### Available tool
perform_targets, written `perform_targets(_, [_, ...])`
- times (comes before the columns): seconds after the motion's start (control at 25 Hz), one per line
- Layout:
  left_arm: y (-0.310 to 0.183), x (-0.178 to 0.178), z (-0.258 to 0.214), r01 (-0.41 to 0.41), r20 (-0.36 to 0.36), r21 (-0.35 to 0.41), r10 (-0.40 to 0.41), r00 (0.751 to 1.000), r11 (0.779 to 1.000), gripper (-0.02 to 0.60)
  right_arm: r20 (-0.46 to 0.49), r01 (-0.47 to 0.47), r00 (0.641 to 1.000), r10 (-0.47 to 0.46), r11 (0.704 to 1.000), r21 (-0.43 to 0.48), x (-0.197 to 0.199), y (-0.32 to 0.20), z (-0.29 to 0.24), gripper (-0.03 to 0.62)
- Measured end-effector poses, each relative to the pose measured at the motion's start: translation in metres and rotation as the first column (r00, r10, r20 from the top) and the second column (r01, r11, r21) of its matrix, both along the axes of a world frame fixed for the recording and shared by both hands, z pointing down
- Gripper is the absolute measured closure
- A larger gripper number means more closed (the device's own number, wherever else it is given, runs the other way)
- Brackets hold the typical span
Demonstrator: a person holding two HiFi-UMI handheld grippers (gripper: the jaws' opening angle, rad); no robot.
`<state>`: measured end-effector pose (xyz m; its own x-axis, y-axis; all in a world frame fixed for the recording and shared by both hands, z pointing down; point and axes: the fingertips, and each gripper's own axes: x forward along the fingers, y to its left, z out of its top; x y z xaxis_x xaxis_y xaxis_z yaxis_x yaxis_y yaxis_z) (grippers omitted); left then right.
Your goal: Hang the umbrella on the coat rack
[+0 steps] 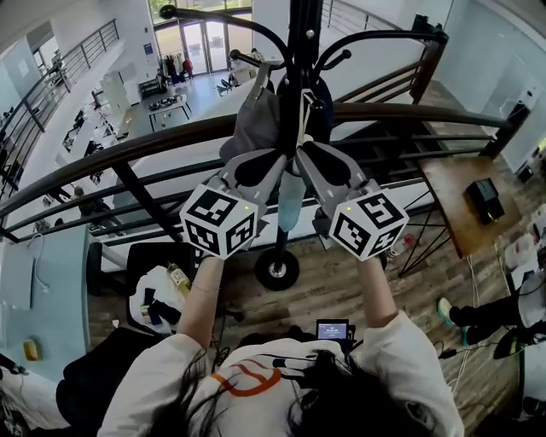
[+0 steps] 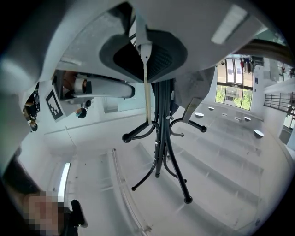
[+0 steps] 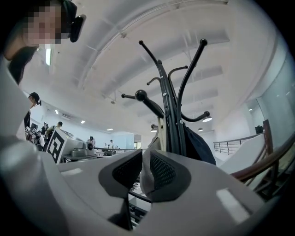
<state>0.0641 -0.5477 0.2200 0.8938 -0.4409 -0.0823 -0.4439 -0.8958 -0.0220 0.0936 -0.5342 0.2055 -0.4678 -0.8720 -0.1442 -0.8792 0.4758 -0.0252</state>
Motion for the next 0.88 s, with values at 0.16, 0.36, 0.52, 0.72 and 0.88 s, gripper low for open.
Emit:
perform_targets(0.16, [0.012,-0.015,0.030,0.024,0.019,-0.050,-0.023,1.000,0.998,0.561,0.018,-0.033,0.999,0.034,0.998,-0.059,-0.007,0.014,0.034,0.531])
perform_targets(0.36, [0.030,-0.032,0.073,0.033,0.040,-0.121,-0.029,0.999,0.992,0.563,0.071,-0.121,0.989,0.131,0.984,-0.131,-0.006,0.031,0.082,0.531])
perform_targets(0.52, [0.050,-0.042,0.109,0.024,0.055,-0.180,-0.015,0.998,0.983,0.561,0.079,-0.160,0.981,0.180,0.965,-0.209,-0.011,0.052,0.122,0.531])
perform_targets(0.72, [0.079,-0.047,0.145,-0.015,0.061,-0.255,0.031,0.998,0.967,0.562,0.029,-0.210,0.974,0.227,0.937,-0.279,-0.019,0.082,0.164,0.531])
perform_targets(0.88, [0.109,-0.037,0.175,-0.074,0.098,-0.277,0.105,0.990,0.958,0.563,0.060,-0.215,0.967,0.247,0.920,-0.326,-0.017,0.108,0.190,0.531])
